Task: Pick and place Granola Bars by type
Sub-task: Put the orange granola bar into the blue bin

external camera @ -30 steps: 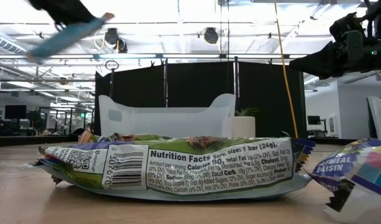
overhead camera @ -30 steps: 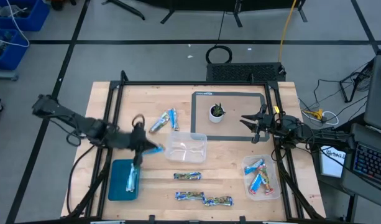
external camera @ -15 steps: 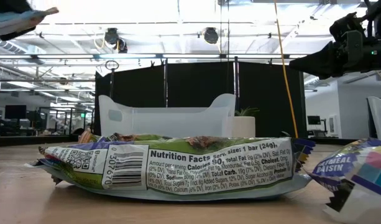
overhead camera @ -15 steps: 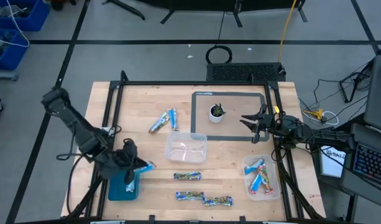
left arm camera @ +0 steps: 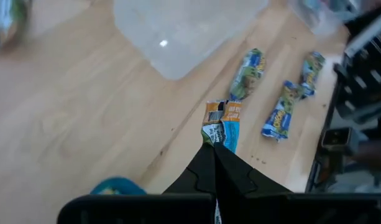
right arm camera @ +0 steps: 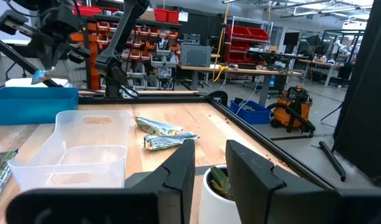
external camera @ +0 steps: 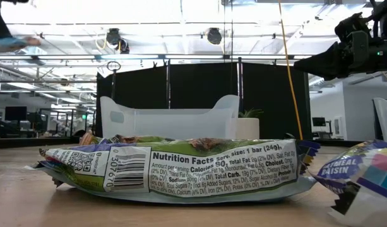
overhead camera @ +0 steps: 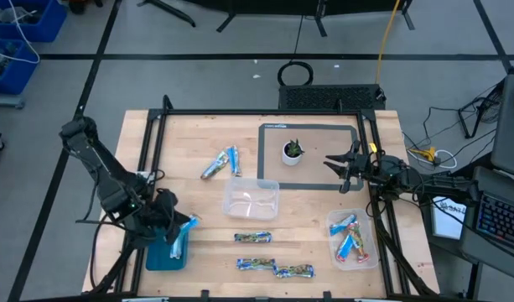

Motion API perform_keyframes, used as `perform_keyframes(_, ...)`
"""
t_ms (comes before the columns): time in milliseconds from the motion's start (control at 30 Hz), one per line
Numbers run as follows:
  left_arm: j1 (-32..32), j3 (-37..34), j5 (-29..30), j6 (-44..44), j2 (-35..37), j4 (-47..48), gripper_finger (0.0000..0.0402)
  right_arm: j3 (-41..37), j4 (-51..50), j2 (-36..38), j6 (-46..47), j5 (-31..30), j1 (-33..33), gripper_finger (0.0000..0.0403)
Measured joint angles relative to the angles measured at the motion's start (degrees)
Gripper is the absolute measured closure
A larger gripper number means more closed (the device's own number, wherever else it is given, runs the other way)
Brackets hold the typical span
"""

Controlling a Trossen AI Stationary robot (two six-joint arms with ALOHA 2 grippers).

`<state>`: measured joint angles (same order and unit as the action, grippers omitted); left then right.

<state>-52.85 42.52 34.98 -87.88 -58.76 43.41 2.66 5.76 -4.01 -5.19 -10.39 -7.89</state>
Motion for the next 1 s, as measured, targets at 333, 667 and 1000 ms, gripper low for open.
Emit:
perform_keyframes(333, -0.23, 0.0, -8.5, -33.07, -9.36, 6.41, 0.0401, -0.01, 0.0, -0.01, 0.0, 0.0, 0.01, 0.0321)
perform_keyframes(667, -0.23, 5.78, -14.16, -43.25, -14.01, 14.45, 0.0401, 0.0, 0.0, -0.01, -0.01, 0.0, 0.01, 0.0321)
perform_keyframes(1000, -1.02, 18.38, -20.38, -50.55, -19.45, 30.05, 0.0401, -0.01, 0.0, -0.02, -0.02, 0.0, 0.0, 0.0321)
